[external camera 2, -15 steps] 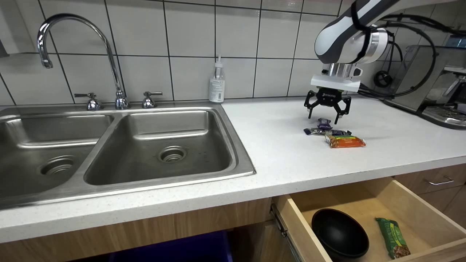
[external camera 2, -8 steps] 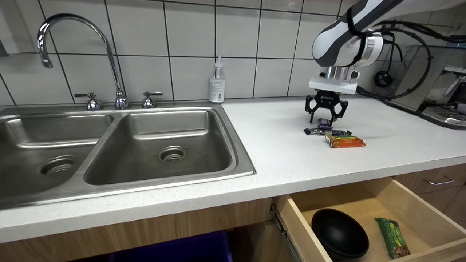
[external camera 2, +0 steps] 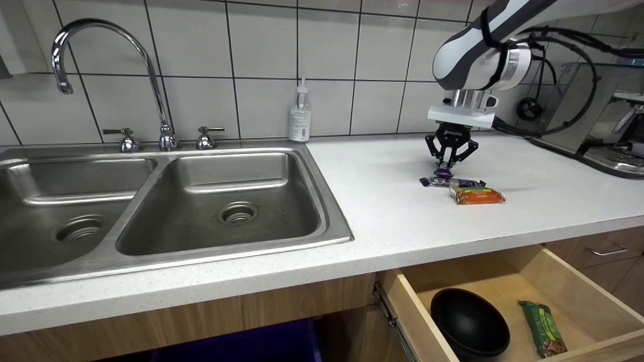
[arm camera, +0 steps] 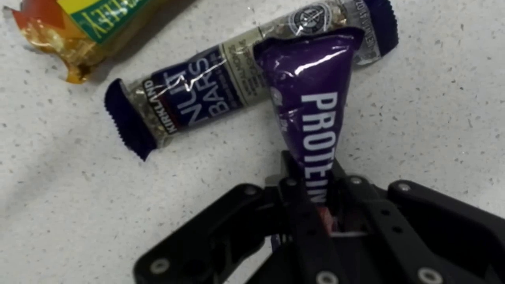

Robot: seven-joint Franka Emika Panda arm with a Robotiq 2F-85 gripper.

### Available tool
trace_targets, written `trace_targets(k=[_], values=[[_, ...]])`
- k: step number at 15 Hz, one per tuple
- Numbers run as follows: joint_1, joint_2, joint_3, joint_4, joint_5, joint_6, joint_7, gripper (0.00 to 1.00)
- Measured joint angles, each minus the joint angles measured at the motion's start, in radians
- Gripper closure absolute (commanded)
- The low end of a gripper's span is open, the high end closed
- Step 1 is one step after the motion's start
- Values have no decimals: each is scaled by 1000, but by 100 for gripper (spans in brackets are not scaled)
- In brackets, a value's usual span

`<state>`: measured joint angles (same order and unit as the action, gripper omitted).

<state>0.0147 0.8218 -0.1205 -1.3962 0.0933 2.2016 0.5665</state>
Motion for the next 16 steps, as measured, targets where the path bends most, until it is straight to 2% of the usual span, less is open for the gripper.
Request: trace_targets(k=[8, 12, 16], values=[[0, -43, 0, -29, 6, 20, -1, 96], [0, -119, 2, -127, 7, 72, -5, 96], [4, -219, 5, -282, 7, 142, -22, 96]])
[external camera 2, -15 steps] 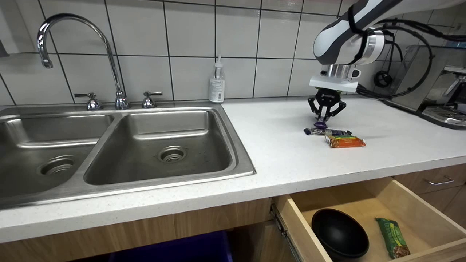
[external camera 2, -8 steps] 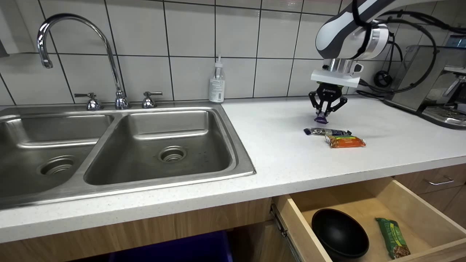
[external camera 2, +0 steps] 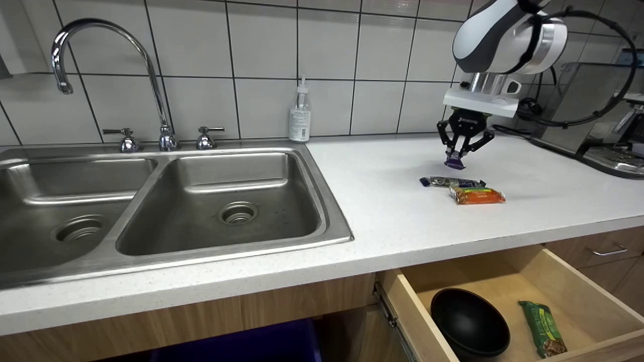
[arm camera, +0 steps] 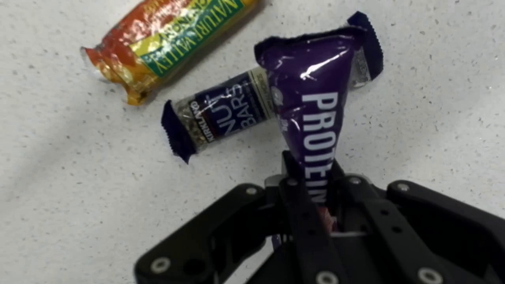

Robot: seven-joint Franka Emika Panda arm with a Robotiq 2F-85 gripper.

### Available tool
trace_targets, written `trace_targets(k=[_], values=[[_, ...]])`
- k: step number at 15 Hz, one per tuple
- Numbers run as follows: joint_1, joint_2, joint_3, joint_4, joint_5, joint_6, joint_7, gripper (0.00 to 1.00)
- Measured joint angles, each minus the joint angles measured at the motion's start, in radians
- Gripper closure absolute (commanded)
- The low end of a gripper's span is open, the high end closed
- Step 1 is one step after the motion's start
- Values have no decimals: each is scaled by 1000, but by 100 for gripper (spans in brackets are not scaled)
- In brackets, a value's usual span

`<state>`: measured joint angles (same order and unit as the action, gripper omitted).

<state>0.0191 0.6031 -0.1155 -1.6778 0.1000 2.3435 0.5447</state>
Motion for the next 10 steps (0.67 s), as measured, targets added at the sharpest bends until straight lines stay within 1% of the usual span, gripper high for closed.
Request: trace_targets(k=[10], values=[[10, -249, 3, -427, 0, 181, -75, 96]])
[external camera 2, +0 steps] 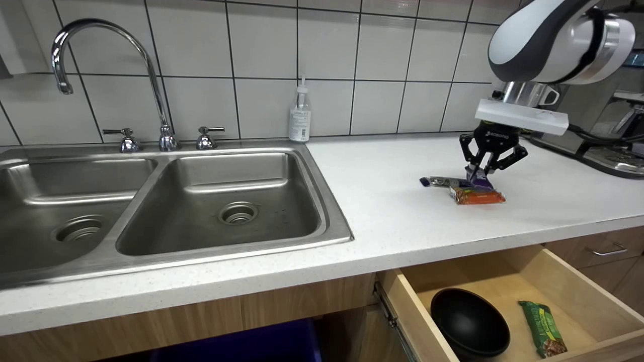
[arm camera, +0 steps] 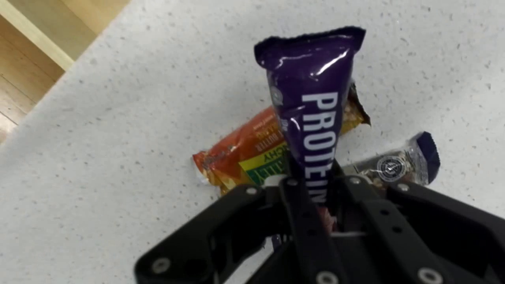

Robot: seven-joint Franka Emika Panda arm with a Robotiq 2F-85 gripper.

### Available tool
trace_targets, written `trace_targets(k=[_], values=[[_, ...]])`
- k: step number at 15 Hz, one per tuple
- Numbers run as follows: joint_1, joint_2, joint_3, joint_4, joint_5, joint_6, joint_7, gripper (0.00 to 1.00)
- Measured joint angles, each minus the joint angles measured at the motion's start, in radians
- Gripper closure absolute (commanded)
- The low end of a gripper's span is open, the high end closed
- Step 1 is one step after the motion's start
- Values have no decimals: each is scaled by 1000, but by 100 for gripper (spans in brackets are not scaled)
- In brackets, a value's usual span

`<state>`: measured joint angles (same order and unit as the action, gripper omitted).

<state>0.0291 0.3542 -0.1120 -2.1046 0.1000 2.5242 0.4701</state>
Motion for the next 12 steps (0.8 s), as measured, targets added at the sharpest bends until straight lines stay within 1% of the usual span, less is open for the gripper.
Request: trace_targets(k=[6, 12], values=[[0, -133, 1, -208, 0, 60, -33, 96], [0, -237, 1, -374, 0, 122, -33, 96]])
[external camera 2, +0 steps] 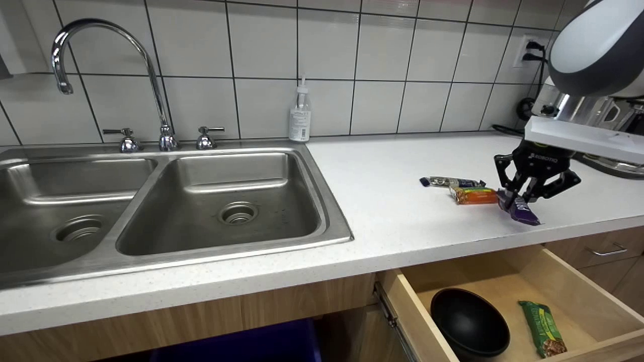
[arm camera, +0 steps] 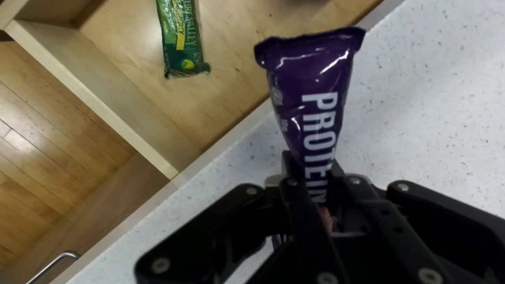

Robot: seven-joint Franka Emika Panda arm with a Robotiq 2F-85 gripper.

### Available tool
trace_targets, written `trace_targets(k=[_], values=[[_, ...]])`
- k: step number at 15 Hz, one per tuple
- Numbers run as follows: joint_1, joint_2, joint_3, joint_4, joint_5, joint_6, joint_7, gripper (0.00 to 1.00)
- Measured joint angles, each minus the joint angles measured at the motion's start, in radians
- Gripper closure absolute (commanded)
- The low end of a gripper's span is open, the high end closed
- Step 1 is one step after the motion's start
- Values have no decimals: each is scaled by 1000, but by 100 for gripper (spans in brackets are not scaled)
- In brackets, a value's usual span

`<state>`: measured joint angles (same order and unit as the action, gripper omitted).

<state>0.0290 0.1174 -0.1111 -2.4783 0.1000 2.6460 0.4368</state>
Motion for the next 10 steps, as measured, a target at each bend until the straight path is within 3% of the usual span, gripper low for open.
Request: trace_targets(k=[10], values=[[-18, -114, 0, -229, -2, 131, 1, 96]])
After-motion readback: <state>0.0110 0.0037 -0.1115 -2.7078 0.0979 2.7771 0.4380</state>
